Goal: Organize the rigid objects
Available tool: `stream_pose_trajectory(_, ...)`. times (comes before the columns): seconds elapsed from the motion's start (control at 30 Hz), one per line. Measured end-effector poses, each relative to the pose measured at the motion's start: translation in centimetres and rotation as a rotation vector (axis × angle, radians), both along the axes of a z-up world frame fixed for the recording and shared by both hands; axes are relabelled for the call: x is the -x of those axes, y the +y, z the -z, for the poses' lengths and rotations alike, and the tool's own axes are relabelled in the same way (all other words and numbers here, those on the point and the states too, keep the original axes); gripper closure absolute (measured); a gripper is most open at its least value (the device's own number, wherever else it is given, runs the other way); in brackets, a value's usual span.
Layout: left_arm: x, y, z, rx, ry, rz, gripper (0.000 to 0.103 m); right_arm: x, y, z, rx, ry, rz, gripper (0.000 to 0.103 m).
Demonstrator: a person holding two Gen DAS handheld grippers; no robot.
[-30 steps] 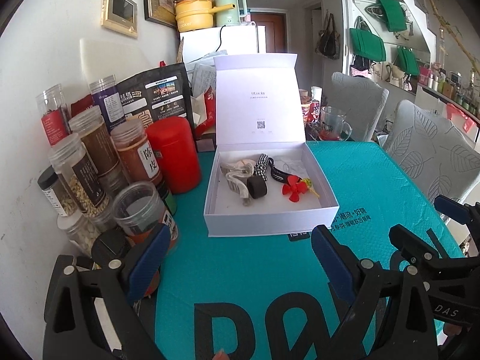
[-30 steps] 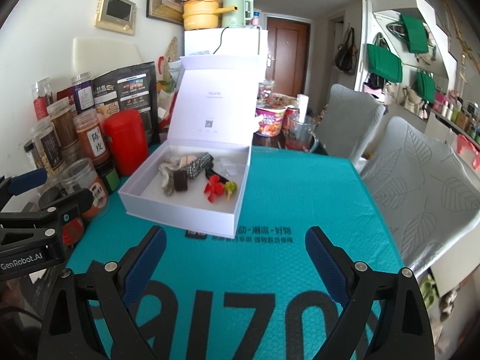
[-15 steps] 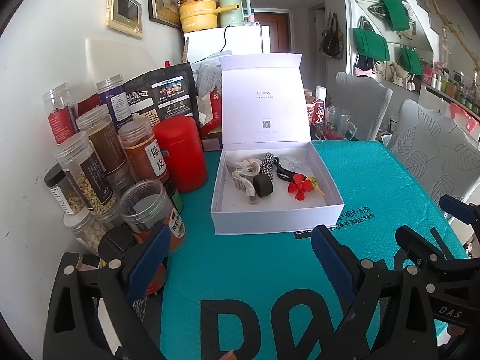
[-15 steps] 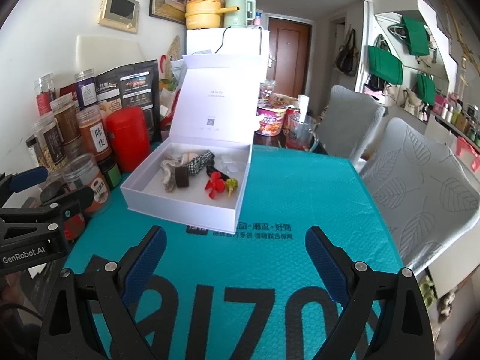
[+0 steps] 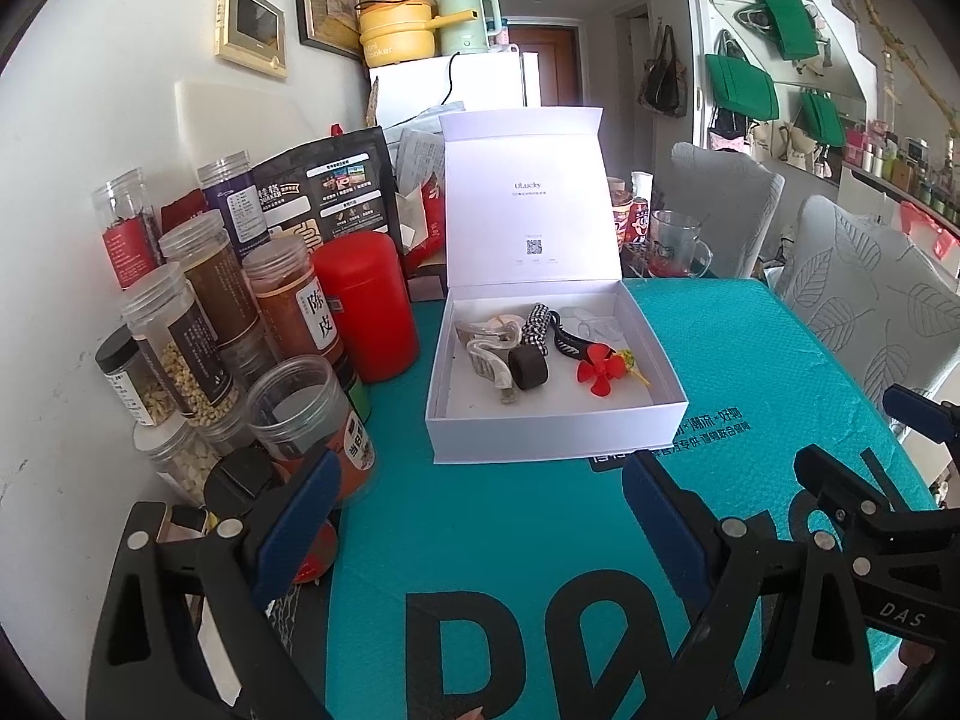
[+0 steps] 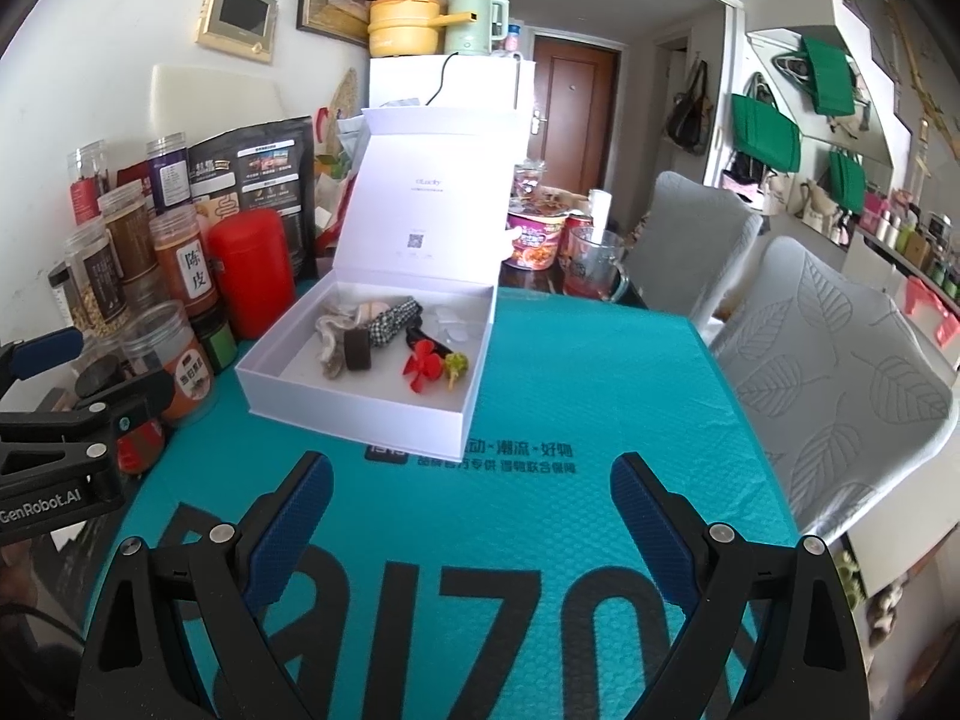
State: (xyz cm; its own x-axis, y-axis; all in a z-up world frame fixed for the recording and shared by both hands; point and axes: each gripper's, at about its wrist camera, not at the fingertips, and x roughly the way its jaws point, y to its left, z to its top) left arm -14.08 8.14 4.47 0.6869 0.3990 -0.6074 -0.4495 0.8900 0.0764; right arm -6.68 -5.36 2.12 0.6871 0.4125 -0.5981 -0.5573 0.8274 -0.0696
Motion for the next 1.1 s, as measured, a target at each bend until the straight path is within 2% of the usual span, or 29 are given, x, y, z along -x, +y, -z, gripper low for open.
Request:
stream_pose_trajectory(0.87,0.67,-0.29,0.16,0.006,0.013,-0.006,0.007,0.70,-0.50,-0.26,0.003,-0.008,0.005,0.008)
stream_pose_trajectory(1.1,0.60,-0.08,0.46,0.032,0.021,-0.005,0.007,0.41,-0.51,-0.17,0.001,-0.001,0.009,0.008)
